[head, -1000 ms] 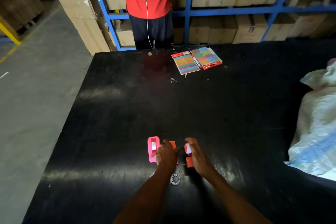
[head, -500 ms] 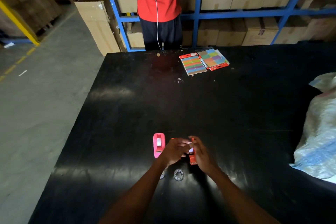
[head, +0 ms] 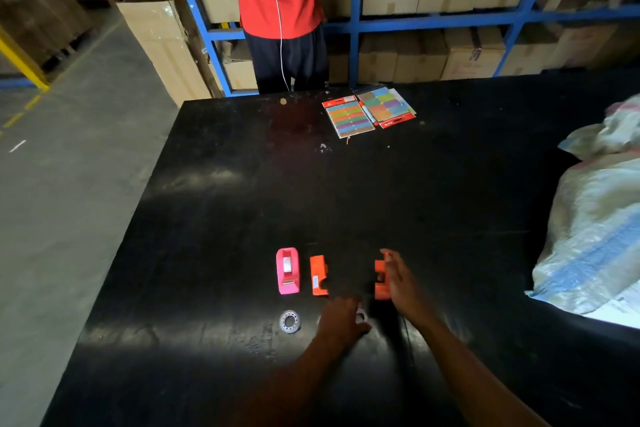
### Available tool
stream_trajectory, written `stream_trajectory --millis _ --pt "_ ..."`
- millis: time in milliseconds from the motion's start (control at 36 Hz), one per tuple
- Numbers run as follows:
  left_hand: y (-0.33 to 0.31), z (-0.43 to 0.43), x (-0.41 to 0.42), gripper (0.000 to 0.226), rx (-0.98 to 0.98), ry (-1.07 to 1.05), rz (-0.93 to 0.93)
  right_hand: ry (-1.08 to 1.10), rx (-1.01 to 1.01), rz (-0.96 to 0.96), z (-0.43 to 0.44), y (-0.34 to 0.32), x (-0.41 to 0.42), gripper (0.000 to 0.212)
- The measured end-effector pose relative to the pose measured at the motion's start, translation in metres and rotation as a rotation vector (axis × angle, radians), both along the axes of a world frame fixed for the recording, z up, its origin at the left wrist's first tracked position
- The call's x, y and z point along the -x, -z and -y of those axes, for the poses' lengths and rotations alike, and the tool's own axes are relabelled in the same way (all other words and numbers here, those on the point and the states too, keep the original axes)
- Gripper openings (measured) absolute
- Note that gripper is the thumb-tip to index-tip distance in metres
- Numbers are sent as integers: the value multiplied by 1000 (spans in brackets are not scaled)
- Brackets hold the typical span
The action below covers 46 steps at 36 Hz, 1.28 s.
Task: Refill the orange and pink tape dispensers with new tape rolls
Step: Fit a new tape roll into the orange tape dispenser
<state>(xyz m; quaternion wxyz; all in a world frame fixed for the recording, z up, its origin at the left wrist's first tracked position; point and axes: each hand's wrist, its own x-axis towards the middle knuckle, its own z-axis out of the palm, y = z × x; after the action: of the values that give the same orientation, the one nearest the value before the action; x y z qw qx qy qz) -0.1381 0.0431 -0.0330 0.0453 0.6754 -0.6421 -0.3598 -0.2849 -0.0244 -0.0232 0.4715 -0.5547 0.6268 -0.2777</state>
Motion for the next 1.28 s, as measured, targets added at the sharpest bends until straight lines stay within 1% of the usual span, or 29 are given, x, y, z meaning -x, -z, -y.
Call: stream_trajectory --millis 83,167,278,361,389,444,500,556,639,694,778,833,889,1000,1083,1167,1278 --pt "2 -1 4 52 -20 28 78 -11 -23 3 -6 9 2 31" --pt "5 -4 1 62 -2 26 48 -20 -63 8 -15 6 1 32" --pt "5 -4 -15 63 143 -40 -16 -17 -105 49 -22 1 -4 32" --pt "2 -12 -34 72 278 -100 24 -48 -141 66 -27 -5 -10 34" --pt "2 -16 -41 77 294 -99 48 -57 -151 68 -28 -7 -13 34" --pt "5 -26 -52 81 267 -89 115 -75 -161 68 -30 -5 -18 35" --pt "10 -34 -56 79 214 -106 164 -111 -179 54 -32 2 -22 38" --pt "13 -39 -55 72 156 -125 174 -151 -205 25 -36 1 -28 40" --pt "13 -39 -52 55 122 -81 194 -194 -207 -29 -42 -7 -35 42" --pt "13 -38 -52 52 115 -51 197 -224 -218 -49 -46 -9 -36 44" --pt "9 -38 -53 52 135 -96 129 -262 -226 -51 -52 -10 -33 46" --pt "1 -38 -52 49 143 -161 12 -287 -220 -43 -56 -16 -32 46" --pt "-6 -36 -53 42 161 -190 -69 -330 -186 -52 -58 -19 -33 45" --pt "-24 -24 -55 33 221 -124 -180 -400 -174 -47 -60 -18 -36 46" --pt "-36 -16 -60 37 258 -49 -238 -394 -163 -41 -60 -19 -40 47" --pt "-35 -13 -68 49 239 -42 -287 -387 -140 -54 -59 -17 -42 45" --pt "-34 -8 -70 50 197 -34 -273 -376 -127 -51 -59 -17 -44 45"
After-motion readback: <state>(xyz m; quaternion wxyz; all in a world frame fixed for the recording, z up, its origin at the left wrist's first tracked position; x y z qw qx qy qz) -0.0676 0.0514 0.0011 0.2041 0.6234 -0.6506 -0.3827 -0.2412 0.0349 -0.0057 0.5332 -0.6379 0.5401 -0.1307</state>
